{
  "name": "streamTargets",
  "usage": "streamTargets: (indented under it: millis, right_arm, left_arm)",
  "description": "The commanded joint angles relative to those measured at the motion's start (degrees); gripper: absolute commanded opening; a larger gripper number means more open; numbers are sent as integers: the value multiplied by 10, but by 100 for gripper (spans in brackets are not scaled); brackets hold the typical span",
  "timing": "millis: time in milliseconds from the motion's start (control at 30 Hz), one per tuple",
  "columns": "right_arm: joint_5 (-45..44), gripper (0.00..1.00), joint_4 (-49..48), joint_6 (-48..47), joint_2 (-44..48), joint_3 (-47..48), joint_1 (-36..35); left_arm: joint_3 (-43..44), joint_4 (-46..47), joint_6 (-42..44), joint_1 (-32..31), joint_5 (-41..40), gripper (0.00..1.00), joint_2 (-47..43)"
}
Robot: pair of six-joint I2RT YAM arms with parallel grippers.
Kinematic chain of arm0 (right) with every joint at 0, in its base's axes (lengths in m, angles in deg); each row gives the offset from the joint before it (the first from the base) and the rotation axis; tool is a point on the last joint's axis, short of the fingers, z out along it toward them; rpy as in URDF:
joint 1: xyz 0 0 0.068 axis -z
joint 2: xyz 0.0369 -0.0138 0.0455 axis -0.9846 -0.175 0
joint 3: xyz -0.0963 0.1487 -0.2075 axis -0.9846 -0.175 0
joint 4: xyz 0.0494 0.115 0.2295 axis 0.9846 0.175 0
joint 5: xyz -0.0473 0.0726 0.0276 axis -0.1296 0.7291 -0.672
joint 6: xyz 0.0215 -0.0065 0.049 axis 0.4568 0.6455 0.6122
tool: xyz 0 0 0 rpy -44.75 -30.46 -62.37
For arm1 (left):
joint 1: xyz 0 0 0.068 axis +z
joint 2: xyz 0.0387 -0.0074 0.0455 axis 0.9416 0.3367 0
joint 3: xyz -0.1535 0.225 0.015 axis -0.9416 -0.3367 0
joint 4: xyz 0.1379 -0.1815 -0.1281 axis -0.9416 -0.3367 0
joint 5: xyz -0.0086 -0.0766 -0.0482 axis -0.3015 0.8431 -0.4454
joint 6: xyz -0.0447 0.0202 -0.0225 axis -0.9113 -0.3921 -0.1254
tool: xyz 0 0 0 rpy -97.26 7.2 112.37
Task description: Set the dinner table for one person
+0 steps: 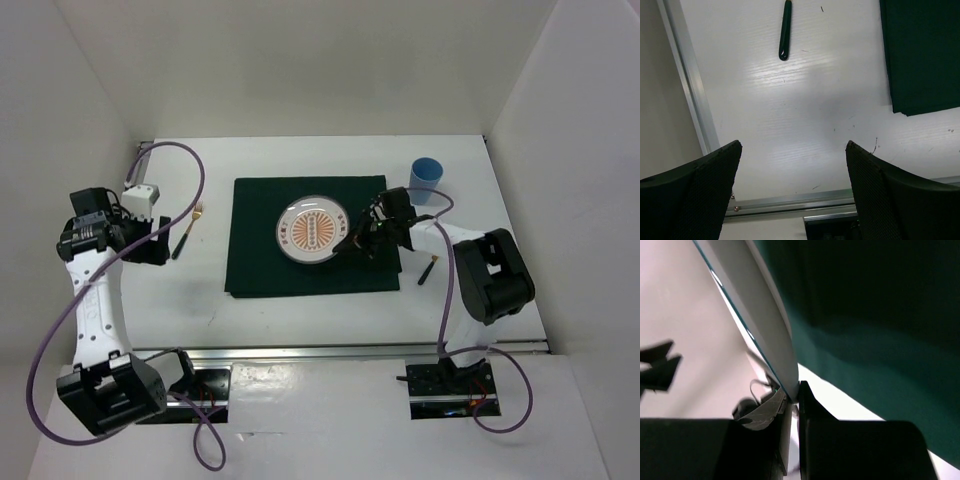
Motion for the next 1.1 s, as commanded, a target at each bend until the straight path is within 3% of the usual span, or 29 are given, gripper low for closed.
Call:
streamTargets:
  millis: [0, 233, 433, 867, 1067]
  right_arm:
    - [91, 0, -41, -17, -9, -7, -6]
    - [97, 0, -103, -2, -67, -64, 5]
    - [111, 0, -84, -16, -145, -17, 16]
    - [69, 3, -53, -16, -125, -18, 16]
    - [-4, 100, 26, -55, -35, -8, 16]
  left_arm:
    - [26, 32, -19, 4, 5, 91, 31]
    - [78, 32, -38, 4, 5, 91, 118]
    - [72, 52, -24, -13, -13, 90, 132]
    - [44, 66, -12, -25, -27, 90, 132]
    - [28, 82, 1, -31, -55, 90, 132]
